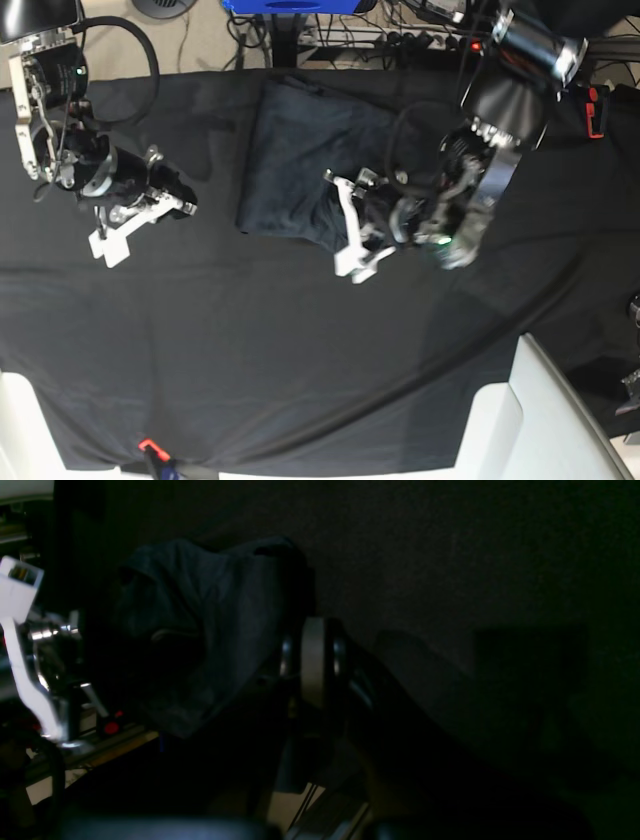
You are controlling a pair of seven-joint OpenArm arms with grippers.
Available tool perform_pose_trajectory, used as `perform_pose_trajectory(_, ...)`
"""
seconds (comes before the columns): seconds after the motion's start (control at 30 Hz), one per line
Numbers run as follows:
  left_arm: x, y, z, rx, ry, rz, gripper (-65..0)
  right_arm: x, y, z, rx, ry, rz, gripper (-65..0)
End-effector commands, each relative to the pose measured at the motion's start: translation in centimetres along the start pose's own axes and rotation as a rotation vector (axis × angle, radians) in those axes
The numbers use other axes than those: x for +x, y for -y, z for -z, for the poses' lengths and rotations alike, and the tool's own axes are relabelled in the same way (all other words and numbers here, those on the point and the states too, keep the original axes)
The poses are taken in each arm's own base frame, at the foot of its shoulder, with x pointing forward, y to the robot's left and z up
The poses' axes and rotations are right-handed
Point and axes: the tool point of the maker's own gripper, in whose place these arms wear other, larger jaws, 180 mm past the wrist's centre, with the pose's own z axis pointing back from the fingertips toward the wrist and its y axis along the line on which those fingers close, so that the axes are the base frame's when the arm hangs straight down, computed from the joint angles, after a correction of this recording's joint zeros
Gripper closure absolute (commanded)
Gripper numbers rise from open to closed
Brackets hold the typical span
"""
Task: Fold the T-shirt properly
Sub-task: 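Fold the lifted side with the left gripper across toward the right gripper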
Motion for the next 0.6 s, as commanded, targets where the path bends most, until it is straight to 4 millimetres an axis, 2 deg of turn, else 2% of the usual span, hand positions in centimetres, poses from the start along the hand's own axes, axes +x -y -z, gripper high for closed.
perform_pose_trajectory(0.0,1.5,0.6,-0.4,0.014,0.018,0.071,0.0,1.1,-0.4,-0.4,0.016,0.027,-0.015,-2.3)
perform_pose_trajectory(0.13,1.9,1.8,0.3,0.089,-0.036,0.255,0.0,1.3,-0.4,-0.4,0.016,0.031,-0.018,-2.3)
perform_pose_trajectory(0.23,3.2,3.2,0.2,0.120,-0.017,0.350,0.0,1.4,-0.4,-0.4,0.016,0.034,-0.018,-2.3)
perform_pose_trajectory(0.37,4.9,3.8,-0.3,0.191,0.001,0.455,0.0,2.3,0.2,-0.8,0.005,0.060,-0.001,-2.3)
perform_pose_trajectory(0.57,6.0,4.5,0.0,0.263,-0.024,0.599,0.0,3.3,1.1,-1.5,-0.010,0.091,0.022,-2.3)
